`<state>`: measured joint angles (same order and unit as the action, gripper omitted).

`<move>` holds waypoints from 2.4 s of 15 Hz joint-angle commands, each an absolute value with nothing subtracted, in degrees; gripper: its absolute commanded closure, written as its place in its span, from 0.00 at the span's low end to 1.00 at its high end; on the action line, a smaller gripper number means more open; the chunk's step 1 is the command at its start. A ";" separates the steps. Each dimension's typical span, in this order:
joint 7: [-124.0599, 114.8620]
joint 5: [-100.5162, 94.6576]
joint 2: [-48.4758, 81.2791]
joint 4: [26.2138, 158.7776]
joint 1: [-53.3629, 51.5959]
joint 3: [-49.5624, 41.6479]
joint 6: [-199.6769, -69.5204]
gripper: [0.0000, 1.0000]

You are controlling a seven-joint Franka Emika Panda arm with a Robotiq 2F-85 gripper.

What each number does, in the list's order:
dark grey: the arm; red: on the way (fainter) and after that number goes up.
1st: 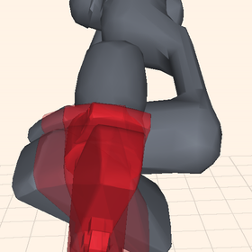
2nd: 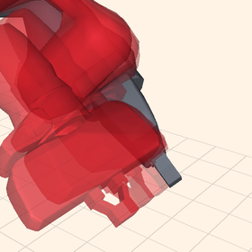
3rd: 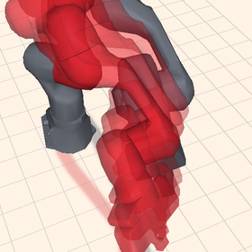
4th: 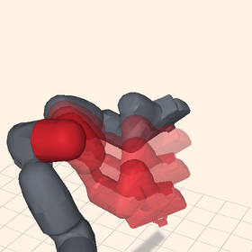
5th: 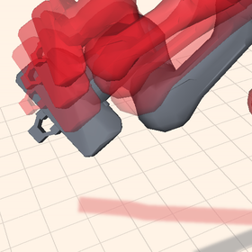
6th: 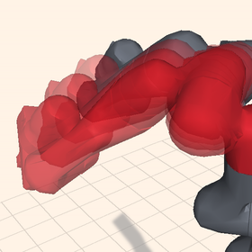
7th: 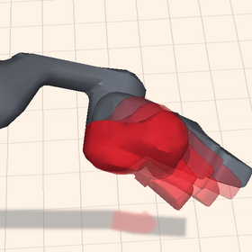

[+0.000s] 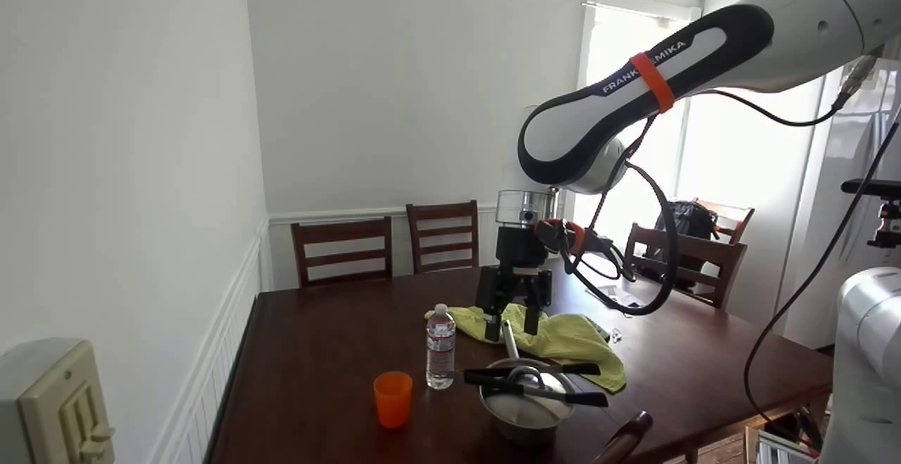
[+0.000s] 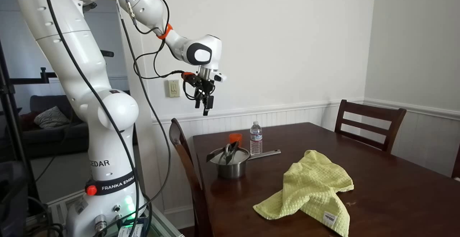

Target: Move the tongs to the right

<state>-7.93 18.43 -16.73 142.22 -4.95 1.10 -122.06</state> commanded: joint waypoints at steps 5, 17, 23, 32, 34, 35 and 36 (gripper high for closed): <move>-7.79 18.58 -16.73 142.15 -4.34 1.66 -121.91 0.00; -7.79 18.58 -16.73 142.15 -4.34 1.66 -121.91 0.00; -13.66 12.99 -16.58 142.20 1.35 -0.30 -128.27 0.00; -27.70 -4.04 -3.64 136.45 4.91 4.89 -143.85 0.00; -33.98 -8.77 1.85 133.22 2.92 7.06 -144.86 0.00; -36.16 -9.83 5.33 130.67 1.48 7.27 -144.27 0.00; -37.45 -10.07 7.92 128.45 0.06 6.87 -142.35 0.00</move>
